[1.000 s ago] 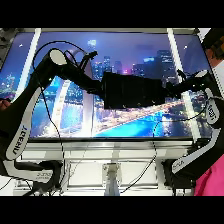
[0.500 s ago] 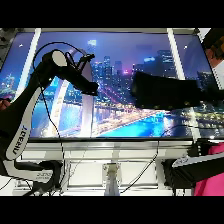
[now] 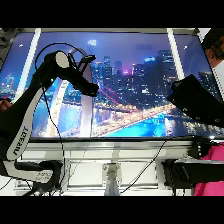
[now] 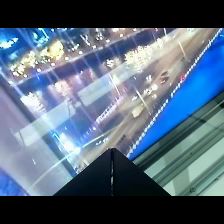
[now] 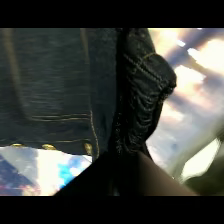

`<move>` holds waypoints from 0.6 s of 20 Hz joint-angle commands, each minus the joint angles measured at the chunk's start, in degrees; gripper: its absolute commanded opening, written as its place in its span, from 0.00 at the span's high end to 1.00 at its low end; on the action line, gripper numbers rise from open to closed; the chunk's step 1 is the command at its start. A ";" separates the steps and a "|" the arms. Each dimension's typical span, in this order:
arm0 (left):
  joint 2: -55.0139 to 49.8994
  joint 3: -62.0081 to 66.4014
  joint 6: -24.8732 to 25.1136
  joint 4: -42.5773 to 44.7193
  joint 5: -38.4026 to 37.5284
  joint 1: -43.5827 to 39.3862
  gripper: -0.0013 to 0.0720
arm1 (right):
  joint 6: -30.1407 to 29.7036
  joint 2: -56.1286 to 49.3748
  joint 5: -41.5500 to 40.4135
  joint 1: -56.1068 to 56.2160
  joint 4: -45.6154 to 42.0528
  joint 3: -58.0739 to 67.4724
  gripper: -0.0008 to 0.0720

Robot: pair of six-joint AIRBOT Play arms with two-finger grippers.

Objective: Fold the clothes and pants, and hang the long-sleeved shirts on hangers.

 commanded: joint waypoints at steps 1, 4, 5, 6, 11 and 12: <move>0.02 -0.02 0.04 0.24 0.00 -0.76 0.95 | 6.97 0.28 1.51 -1.60 -6.23 0.31 0.35; 0.04 -0.02 0.07 0.24 0.00 -0.81 0.95 | 9.66 0.33 1.60 -1.55 -3.13 6.01 0.28; 0.04 -0.02 0.07 0.24 0.00 -0.81 0.95 | 9.64 0.35 1.20 -1.53 0.26 8.52 0.30; 0.04 -0.02 0.04 0.22 0.00 -0.81 0.96 | 9.49 0.55 0.79 -1.36 5.79 10.78 0.46; 1.42 -0.02 0.11 1.18 -2.21 -0.81 0.97 | 6.14 0.61 2.08 7.91 15.32 13.53 0.96; 2.49 -0.02 0.09 3.15 -3.58 -0.68 0.97 | 6.12 0.61 2.67 11.26 13.66 13.53 0.96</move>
